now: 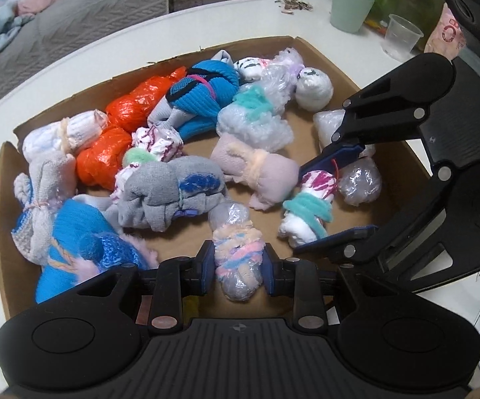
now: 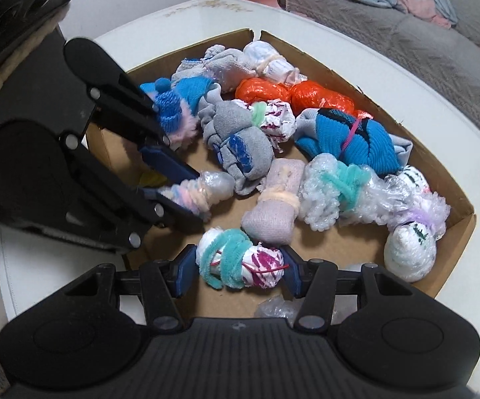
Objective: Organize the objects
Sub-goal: 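Lower both bundles into the tray and open both tools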
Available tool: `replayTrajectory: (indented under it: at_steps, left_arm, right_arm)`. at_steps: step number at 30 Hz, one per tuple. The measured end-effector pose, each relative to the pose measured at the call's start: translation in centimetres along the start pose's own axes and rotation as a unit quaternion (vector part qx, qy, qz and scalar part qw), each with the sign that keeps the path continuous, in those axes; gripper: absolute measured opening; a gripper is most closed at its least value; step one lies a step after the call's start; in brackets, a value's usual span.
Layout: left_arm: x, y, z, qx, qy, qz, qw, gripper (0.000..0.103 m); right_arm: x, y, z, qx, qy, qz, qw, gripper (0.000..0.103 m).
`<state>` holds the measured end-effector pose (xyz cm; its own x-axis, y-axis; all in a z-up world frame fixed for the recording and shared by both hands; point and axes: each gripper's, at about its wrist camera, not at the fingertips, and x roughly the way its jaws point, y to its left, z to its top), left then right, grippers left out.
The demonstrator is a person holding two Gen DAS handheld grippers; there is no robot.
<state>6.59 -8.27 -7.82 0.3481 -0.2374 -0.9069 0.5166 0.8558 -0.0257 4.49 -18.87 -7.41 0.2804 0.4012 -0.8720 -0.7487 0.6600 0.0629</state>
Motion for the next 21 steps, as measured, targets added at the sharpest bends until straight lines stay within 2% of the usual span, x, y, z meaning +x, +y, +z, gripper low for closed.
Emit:
replayTrajectory:
  at_steps: [5, 7, 8, 9, 14, 19, 21]
  left_arm:
    - [0.0, 0.9, 0.6, -0.06, 0.016, -0.016, 0.9979, 0.042]
    - [0.1, 0.9, 0.8, -0.075, 0.02, -0.012, 0.9969, 0.053]
    - [0.1, 0.9, 0.8, -0.082, 0.021, -0.006, 0.9964, 0.064]
    - [0.1, 1.0, 0.9, -0.088, 0.021, -0.003, 0.9959, 0.07]
    - [0.3, 0.9, 0.9, -0.095, 0.022, -0.001, 0.9952, 0.073]
    - [0.2, 1.1, 0.5, -0.118, 0.019, 0.005, 0.9929, 0.074]
    - [0.3, 1.0, 0.4, -0.125, 0.018, 0.007, 0.992, 0.077]
  right_arm:
    - [0.2, -0.3, 0.1, 0.011, 0.006, 0.008, 1.0, 0.053]
    - [0.2, -0.3, 0.1, 0.014, 0.007, 0.006, 1.0, 0.056]
    - [0.2, -0.3, 0.1, 0.015, 0.007, 0.004, 1.0, 0.057]
    - [0.2, -0.3, 0.1, 0.018, 0.008, 0.003, 1.0, 0.058]
    - [0.2, -0.3, 0.1, 0.024, 0.019, -0.001, 1.0, 0.059]
    - [0.1, -0.4, 0.1, 0.039, 0.028, -0.023, 0.999, 0.062]
    - [0.2, -0.3, 0.1, 0.044, 0.034, -0.031, 0.998, 0.063]
